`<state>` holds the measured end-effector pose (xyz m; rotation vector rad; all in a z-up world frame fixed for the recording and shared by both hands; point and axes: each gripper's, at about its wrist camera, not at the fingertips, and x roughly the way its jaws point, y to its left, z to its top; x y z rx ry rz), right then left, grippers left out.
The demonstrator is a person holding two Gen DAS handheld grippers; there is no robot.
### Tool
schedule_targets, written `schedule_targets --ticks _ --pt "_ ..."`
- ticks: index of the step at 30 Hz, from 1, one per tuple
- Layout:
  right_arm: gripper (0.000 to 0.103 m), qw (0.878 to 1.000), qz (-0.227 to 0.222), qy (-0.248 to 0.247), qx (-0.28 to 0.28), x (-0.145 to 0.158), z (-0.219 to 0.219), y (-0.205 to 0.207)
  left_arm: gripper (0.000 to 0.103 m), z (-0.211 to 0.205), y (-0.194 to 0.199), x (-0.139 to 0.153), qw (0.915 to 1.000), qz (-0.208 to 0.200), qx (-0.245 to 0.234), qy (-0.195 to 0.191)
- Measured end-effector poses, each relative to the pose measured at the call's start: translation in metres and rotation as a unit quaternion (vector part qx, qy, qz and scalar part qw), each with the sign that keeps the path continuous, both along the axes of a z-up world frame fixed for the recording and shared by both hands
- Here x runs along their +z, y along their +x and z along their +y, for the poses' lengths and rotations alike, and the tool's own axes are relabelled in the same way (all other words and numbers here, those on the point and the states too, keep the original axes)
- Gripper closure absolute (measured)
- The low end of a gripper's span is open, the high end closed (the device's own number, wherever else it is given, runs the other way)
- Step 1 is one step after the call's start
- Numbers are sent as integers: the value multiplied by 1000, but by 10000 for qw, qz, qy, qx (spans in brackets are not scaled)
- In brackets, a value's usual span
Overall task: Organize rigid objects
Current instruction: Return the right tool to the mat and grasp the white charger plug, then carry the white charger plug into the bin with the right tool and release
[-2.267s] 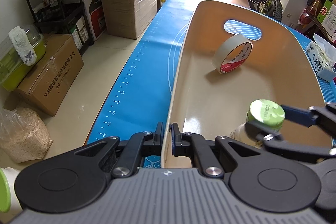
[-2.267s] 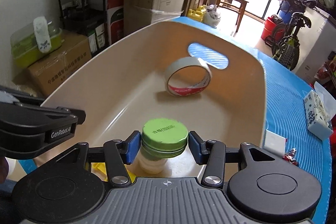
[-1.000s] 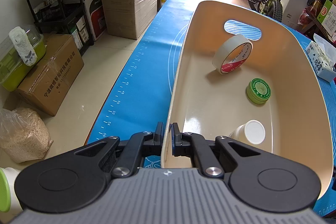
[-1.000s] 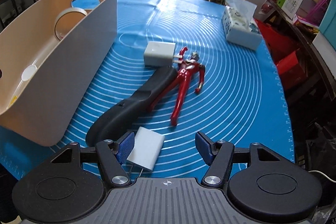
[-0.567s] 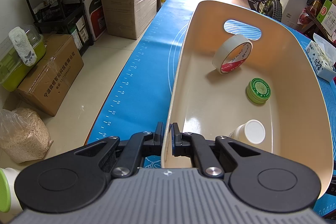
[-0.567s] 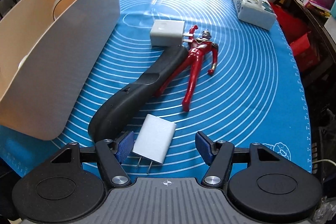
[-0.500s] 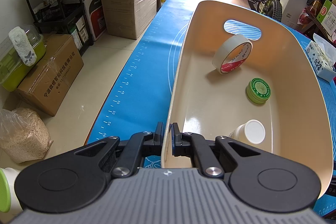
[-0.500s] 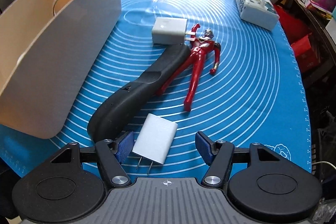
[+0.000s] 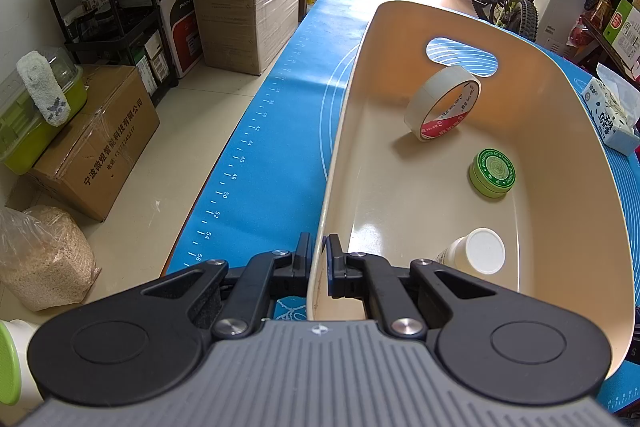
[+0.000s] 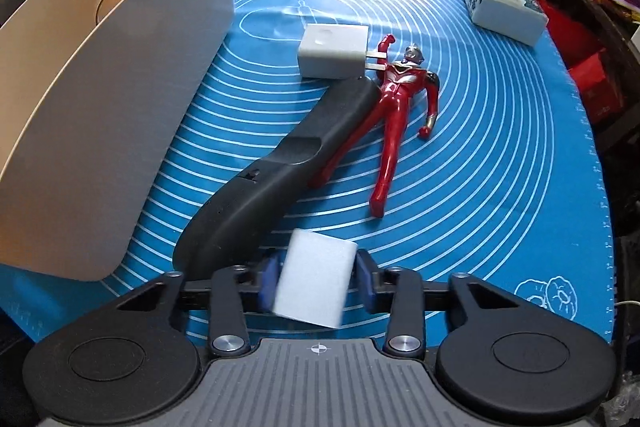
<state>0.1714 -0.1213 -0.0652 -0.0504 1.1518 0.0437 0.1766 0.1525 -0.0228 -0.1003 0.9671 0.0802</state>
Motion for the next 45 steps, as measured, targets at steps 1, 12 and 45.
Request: schedule_targets --ticks 1,12,45 --pt "60 10000 -12 -31 16 0 1 0 94 0 0 0 10000 1 0 0" --pt "61 9986 -446 -196 -216 19 -14 -13 94 0 0 0 10000 -1 1 2" --pt "61 9741 -2241 168 248 144 48 13 95 0 0 0 10000 -2 0 -1"
